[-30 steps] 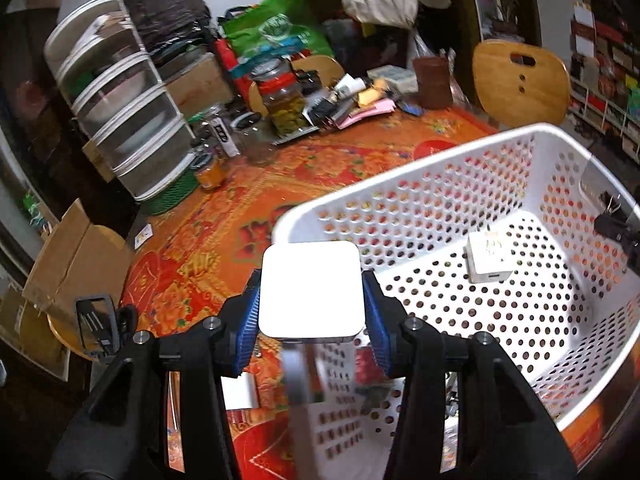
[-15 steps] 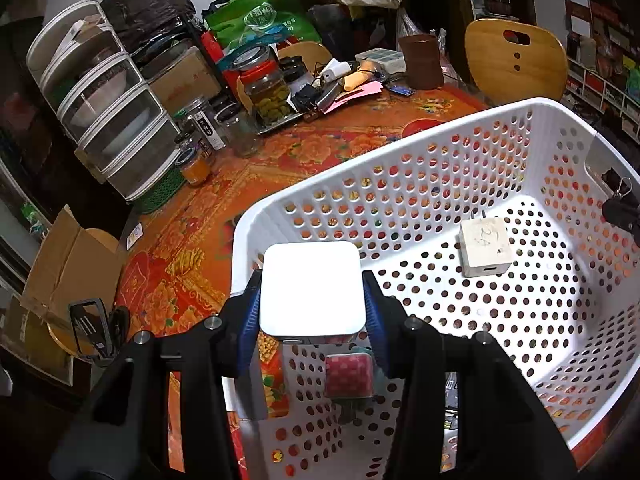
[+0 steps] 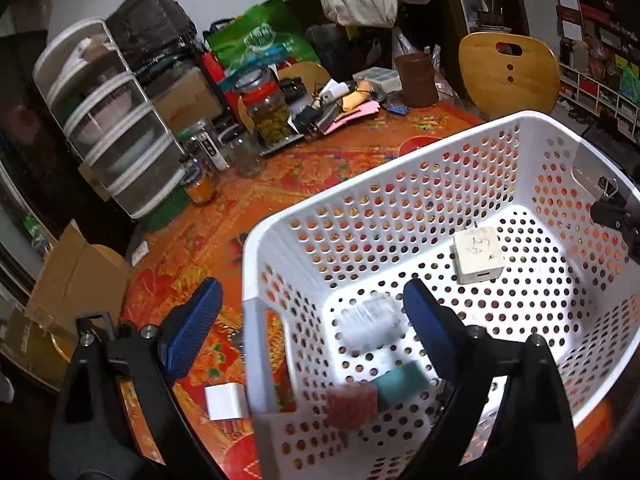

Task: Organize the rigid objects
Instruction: 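Lower the white square charger into the basket and open the left tool, then grasp the thin metal rod on the table with the left tool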

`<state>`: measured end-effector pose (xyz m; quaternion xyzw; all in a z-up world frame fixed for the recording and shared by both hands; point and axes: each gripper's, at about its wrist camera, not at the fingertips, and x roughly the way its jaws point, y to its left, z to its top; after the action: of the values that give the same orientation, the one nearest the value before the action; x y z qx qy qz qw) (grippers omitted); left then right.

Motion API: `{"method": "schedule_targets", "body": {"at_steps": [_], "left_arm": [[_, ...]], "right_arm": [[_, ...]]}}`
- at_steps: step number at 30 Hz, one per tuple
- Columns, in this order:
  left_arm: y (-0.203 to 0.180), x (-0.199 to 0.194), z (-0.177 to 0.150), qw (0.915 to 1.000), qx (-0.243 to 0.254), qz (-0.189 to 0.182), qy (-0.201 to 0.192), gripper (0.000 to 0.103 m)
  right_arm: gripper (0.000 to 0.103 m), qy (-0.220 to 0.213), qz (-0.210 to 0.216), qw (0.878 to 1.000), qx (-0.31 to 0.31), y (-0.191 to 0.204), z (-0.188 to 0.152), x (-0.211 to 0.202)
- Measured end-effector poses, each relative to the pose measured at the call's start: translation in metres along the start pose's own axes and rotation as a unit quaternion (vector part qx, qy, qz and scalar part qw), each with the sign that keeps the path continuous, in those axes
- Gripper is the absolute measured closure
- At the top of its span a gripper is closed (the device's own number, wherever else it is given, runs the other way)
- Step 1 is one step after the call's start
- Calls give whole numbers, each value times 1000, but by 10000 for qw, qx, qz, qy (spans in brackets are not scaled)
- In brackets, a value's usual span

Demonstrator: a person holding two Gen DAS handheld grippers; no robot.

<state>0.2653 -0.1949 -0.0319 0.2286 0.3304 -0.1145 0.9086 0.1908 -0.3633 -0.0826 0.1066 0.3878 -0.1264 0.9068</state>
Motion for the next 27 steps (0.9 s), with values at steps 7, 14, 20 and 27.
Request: {"method": "schedule_targets", "body": {"at_steps": [7, 14, 20, 27], "left_arm": [[109, -54, -48, 9918, -1172, 114, -496, 0], [228, 38, -157, 9701, -2133, 427, 1079, 6], [241, 93, -201, 9542, -2519, 71, 1614, 20], [244, 112, -210, 9499, -2718, -106, 1537, 34]], "right_arm": [[94, 54, -51, 10000, -17, -1, -2, -1], [94, 39, -23, 10000, 9, -1, 0, -2], [94, 56, -20, 10000, 36, -2, 0, -2], [94, 66, -24, 10000, 24, -2, 0, -3]]}}
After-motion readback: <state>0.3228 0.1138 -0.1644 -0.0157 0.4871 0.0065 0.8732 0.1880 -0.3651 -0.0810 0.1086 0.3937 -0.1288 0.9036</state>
